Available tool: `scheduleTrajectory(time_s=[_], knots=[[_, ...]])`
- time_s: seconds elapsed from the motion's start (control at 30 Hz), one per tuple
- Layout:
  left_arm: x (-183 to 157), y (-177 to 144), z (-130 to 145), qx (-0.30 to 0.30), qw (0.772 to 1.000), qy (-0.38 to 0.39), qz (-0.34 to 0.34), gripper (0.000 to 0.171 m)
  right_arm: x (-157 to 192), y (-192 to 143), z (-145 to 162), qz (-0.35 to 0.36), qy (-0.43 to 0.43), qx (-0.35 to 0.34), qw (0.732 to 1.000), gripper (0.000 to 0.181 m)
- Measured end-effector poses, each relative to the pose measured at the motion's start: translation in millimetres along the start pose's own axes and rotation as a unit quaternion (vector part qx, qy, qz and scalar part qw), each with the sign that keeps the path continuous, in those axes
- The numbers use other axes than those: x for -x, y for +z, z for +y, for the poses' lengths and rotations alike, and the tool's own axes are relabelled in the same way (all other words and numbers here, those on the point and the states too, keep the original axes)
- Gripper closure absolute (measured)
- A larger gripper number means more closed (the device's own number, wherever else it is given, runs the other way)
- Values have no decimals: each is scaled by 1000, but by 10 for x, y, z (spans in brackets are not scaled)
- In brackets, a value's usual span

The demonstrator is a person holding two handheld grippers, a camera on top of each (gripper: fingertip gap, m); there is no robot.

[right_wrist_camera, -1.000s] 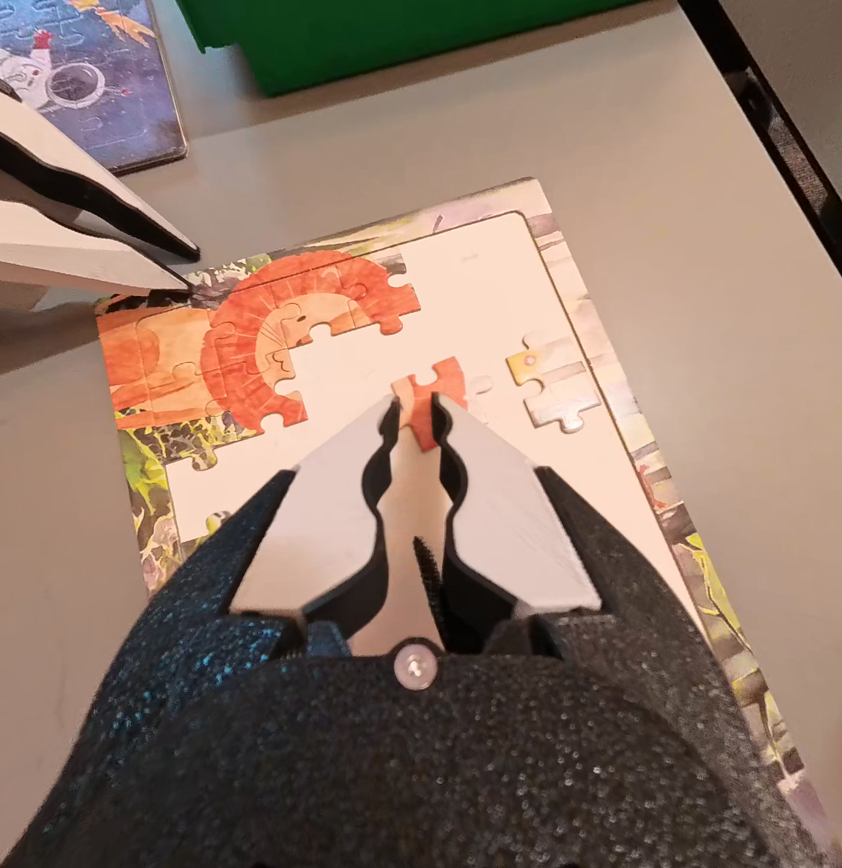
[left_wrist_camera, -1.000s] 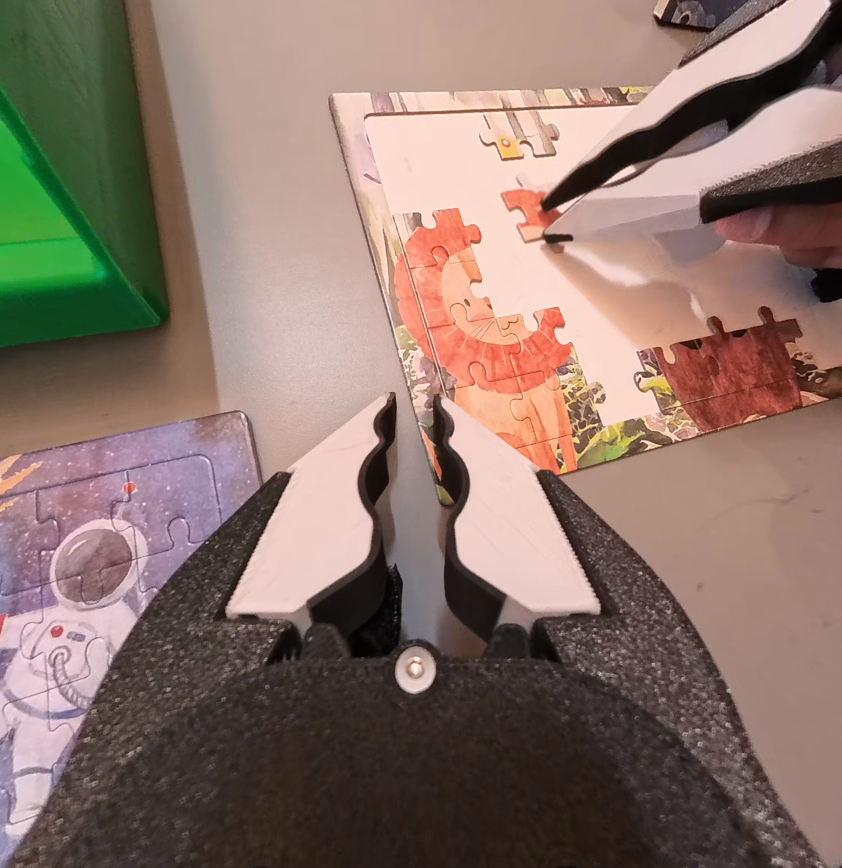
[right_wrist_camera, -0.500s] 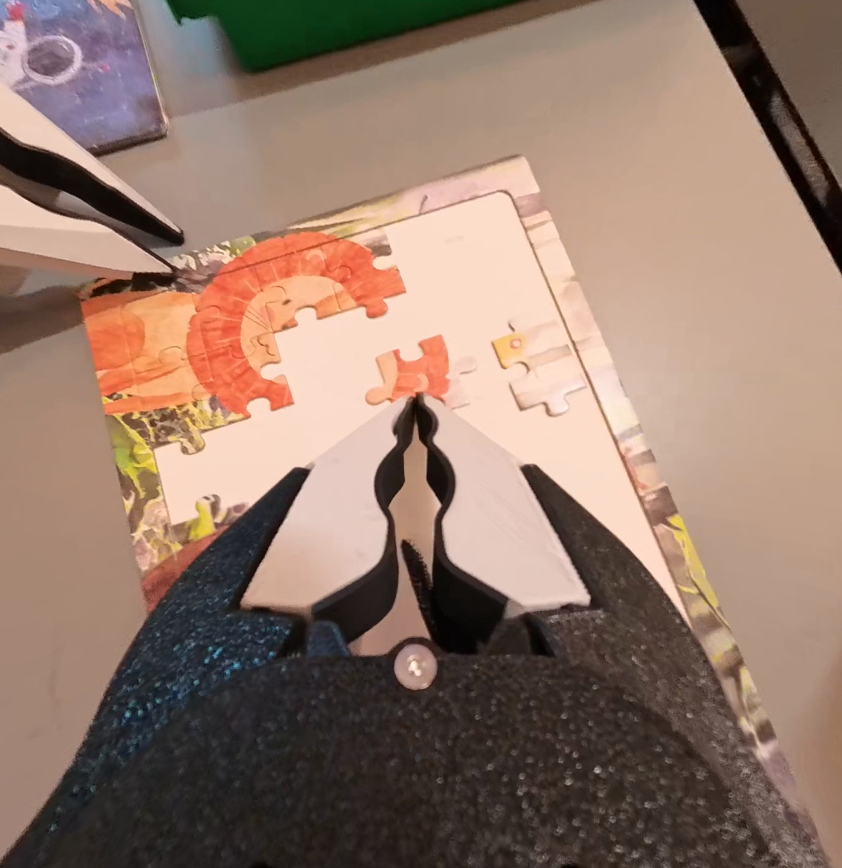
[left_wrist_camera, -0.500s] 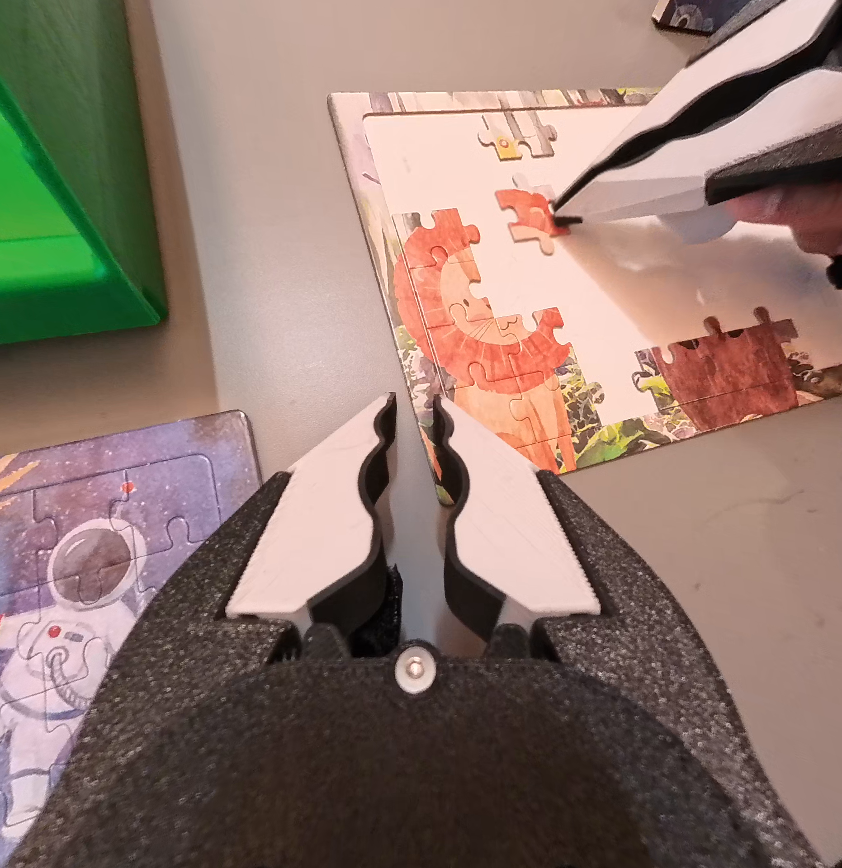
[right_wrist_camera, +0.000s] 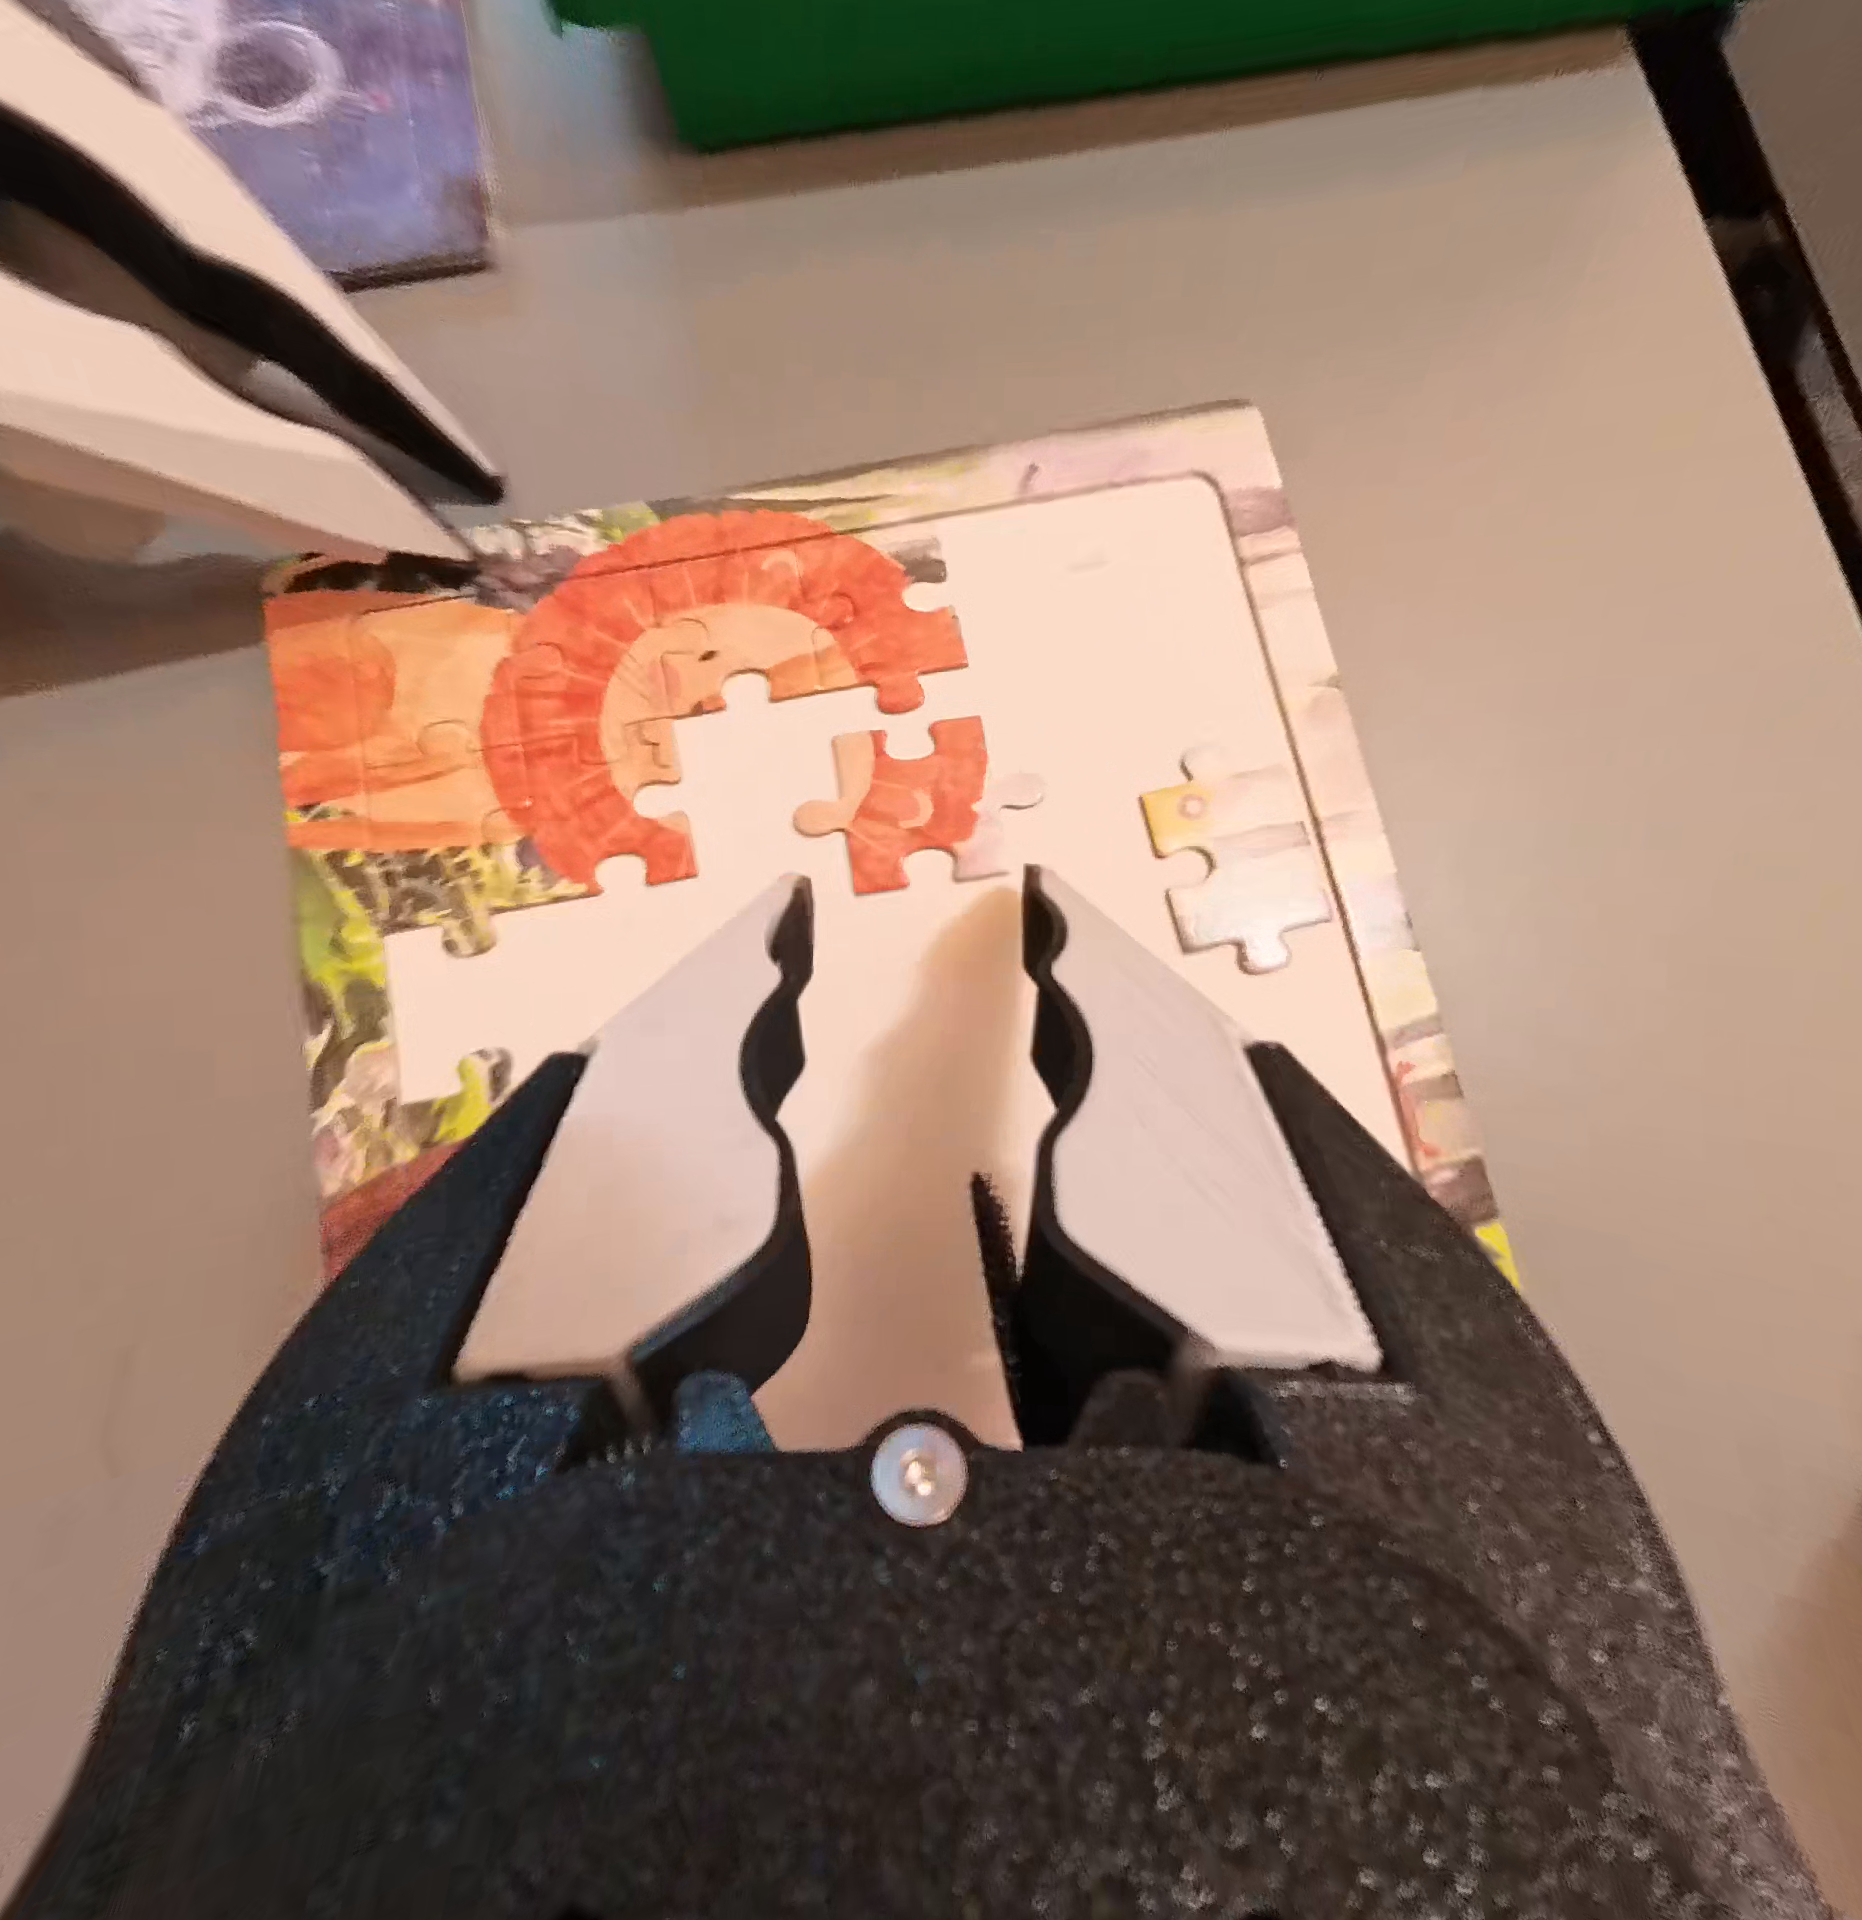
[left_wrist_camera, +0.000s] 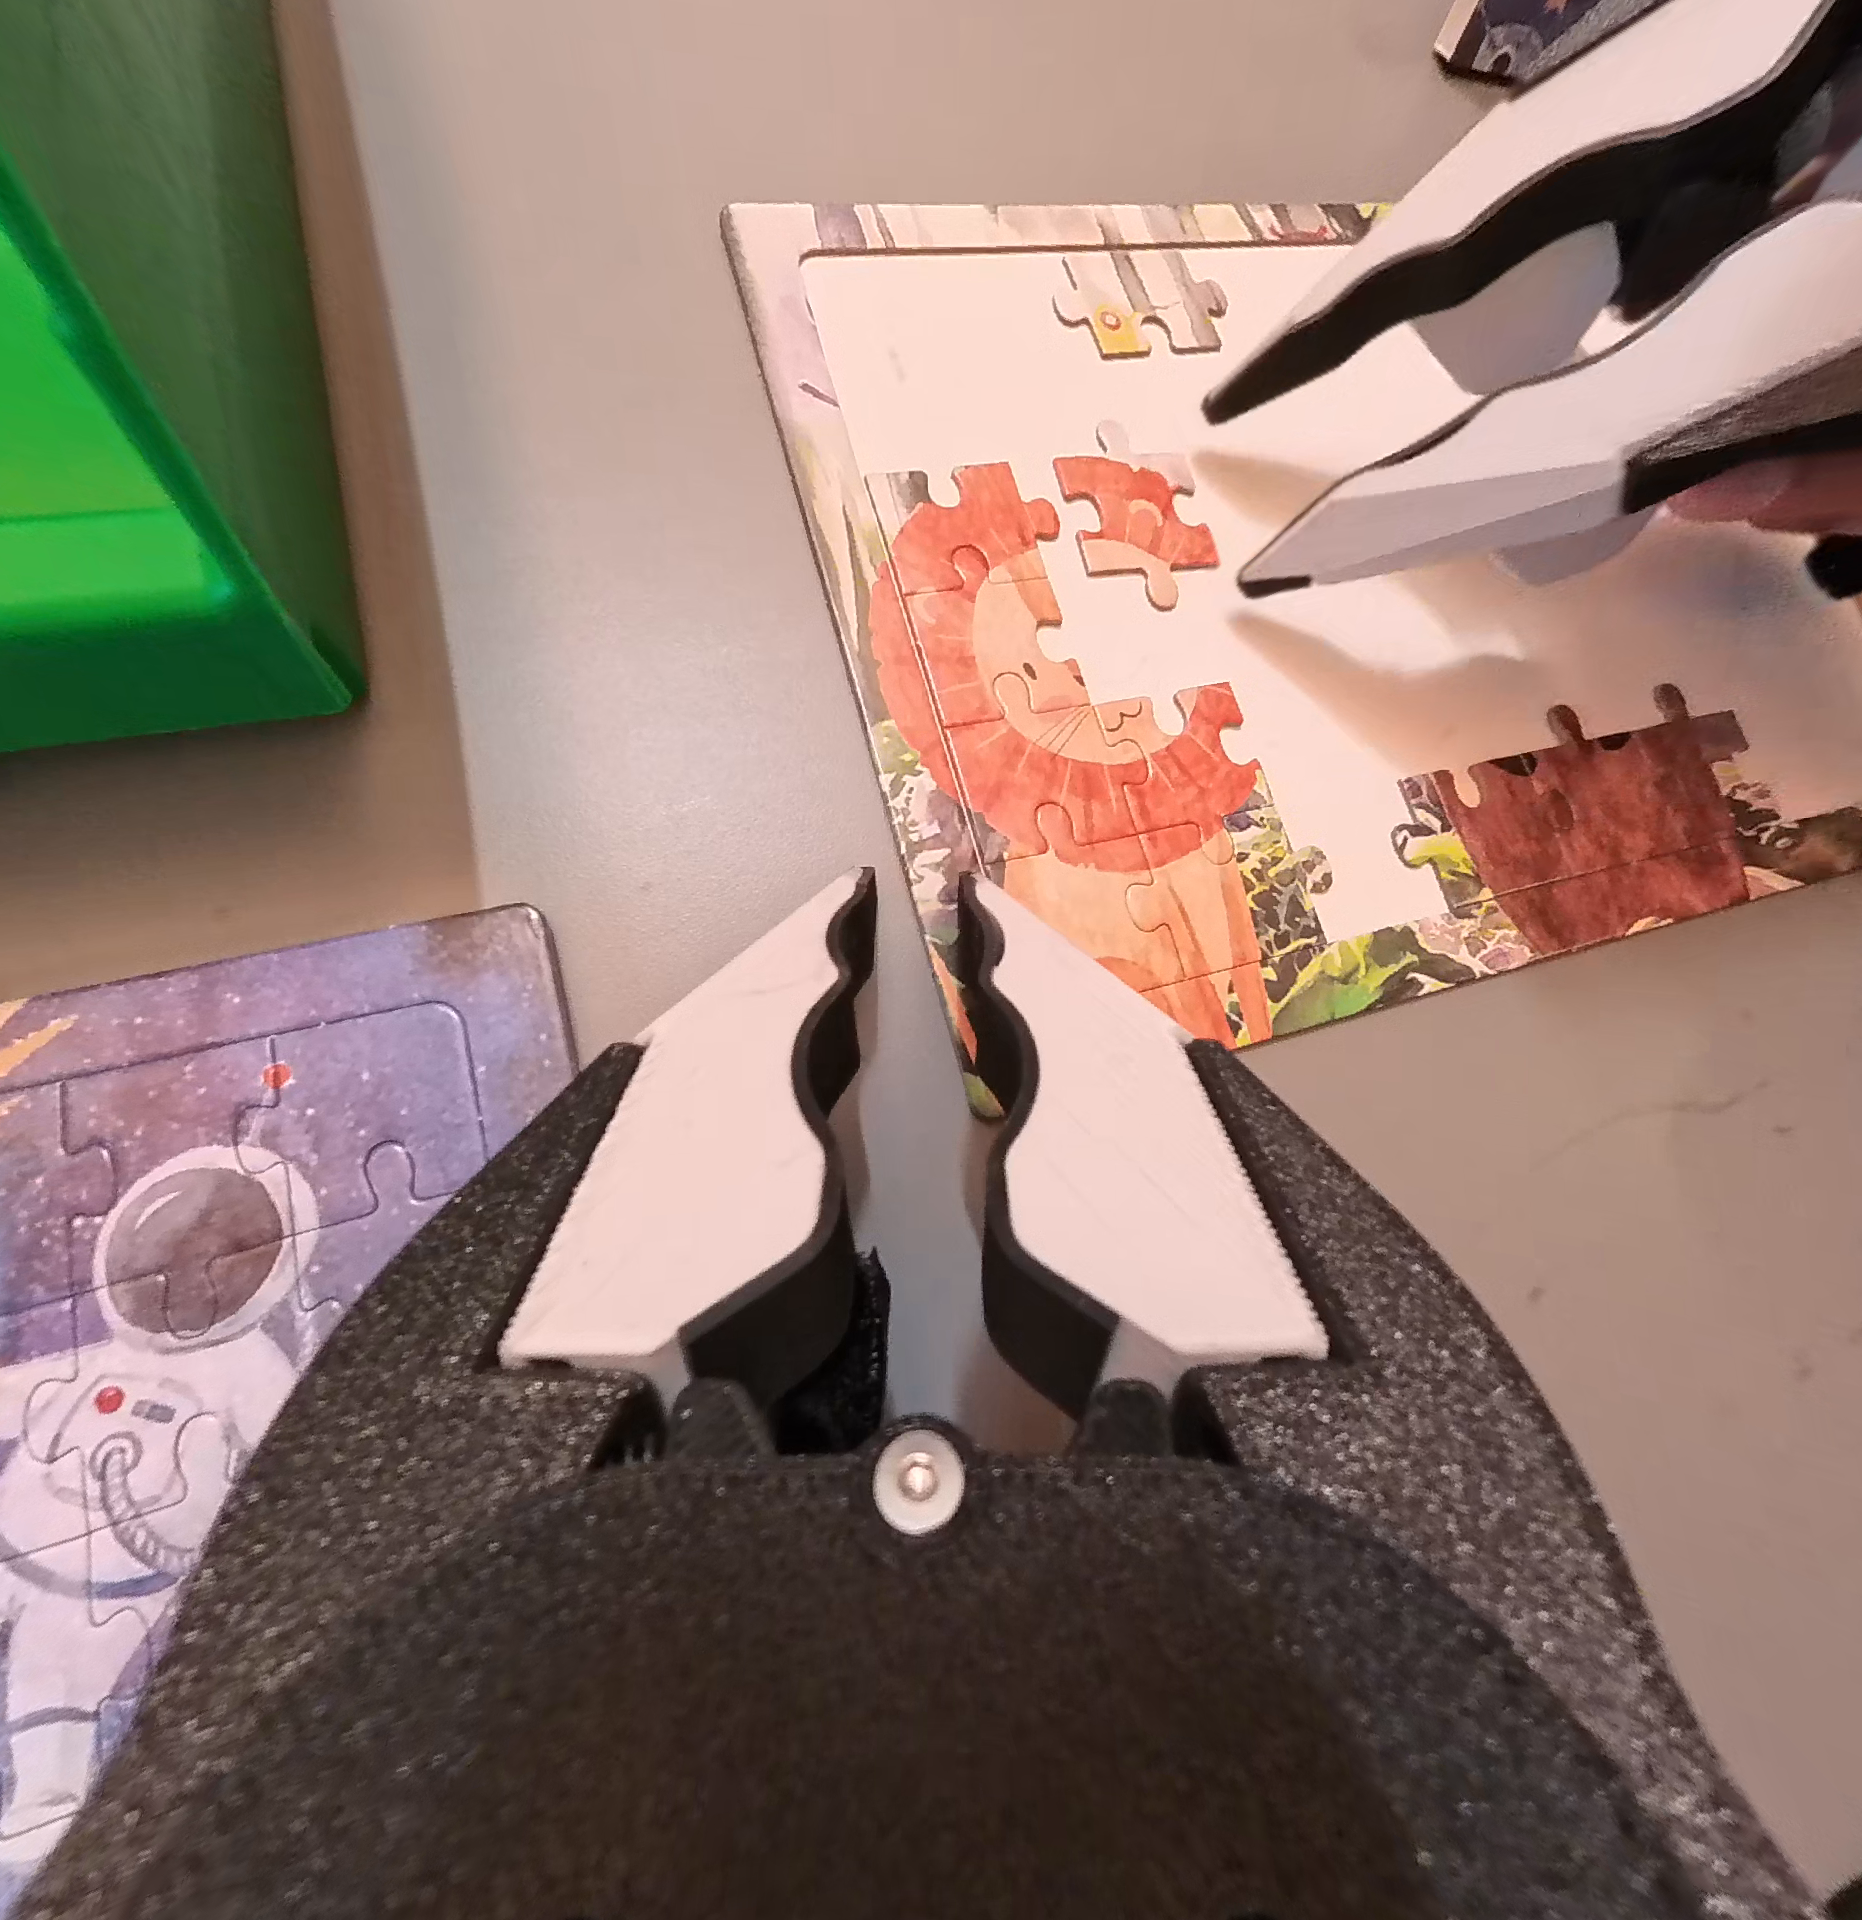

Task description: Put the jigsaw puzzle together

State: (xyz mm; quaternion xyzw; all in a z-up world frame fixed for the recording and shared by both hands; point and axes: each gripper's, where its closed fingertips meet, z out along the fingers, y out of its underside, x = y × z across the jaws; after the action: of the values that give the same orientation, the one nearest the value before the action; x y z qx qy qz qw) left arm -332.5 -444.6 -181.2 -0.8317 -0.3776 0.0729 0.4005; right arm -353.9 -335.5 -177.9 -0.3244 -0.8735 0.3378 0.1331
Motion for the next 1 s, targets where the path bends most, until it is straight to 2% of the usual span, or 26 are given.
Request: scheduleTrajectory(time_s=[0.1, 0.23, 0.43, 0.5, 0.77, 1.0], knots=[[-1, -1, 0, 0, 1000, -1, 1, 157, 15, -18, 3, -29, -50, 16, 998, 144], [-1, 0, -1, 0, 1000, -1, 1, 156, -38, 30, 8, -50, -56, 77, 994, 142], [-2, 0, -1, 0, 1000, -2, 2, 156, -29, 45, 52, -66, -79, 235, 966, 140], [-1, 0, -1, 0, 1000, -1, 1, 157, -42, 85, 39, -57, -97, 263, 958, 144], [-2, 1, -1, 0, 1000, -2, 2, 156, -19, 98, 30, -53, -108, 314, 942, 149], [-3, -2, -1, -1, 1000, -6, 6, 156, 1, 92, 32, -52, -111, 305, 944, 151]])
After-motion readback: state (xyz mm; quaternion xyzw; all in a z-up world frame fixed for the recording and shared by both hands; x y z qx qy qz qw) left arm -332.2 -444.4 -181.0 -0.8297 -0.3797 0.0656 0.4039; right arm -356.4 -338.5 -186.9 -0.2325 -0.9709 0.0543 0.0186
